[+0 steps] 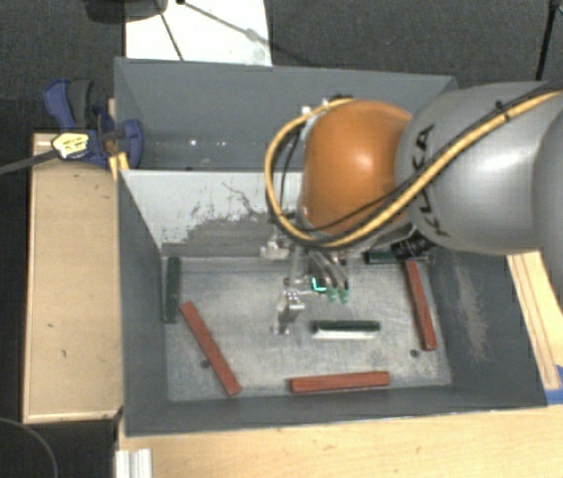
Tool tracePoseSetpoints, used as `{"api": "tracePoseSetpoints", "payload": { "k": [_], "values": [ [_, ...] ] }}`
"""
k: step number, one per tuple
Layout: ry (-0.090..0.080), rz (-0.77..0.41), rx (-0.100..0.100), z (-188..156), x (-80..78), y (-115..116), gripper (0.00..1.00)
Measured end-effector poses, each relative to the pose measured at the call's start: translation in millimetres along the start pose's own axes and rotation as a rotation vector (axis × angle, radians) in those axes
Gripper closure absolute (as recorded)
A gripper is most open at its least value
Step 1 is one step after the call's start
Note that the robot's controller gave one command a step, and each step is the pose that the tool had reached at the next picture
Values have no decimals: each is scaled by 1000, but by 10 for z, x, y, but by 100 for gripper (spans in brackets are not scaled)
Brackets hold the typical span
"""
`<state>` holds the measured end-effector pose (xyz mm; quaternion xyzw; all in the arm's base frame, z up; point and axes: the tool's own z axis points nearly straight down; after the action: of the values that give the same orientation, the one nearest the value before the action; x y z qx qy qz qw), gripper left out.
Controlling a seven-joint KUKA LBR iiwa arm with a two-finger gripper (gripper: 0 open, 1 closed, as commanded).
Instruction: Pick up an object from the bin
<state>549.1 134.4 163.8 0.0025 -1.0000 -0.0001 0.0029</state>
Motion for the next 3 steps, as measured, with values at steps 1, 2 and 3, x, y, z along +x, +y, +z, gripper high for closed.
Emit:
{"api": "tracePoseSetpoints", "payload": {
  "k": [1, 2, 3],
  "values": [
    [-8, 4, -1, -44, -20, -7, 0],
    [-11, -86, -1, 446, 203, 355, 0],
    [-5, -12, 0, 117, 401, 1001, 0]
  ]
}}
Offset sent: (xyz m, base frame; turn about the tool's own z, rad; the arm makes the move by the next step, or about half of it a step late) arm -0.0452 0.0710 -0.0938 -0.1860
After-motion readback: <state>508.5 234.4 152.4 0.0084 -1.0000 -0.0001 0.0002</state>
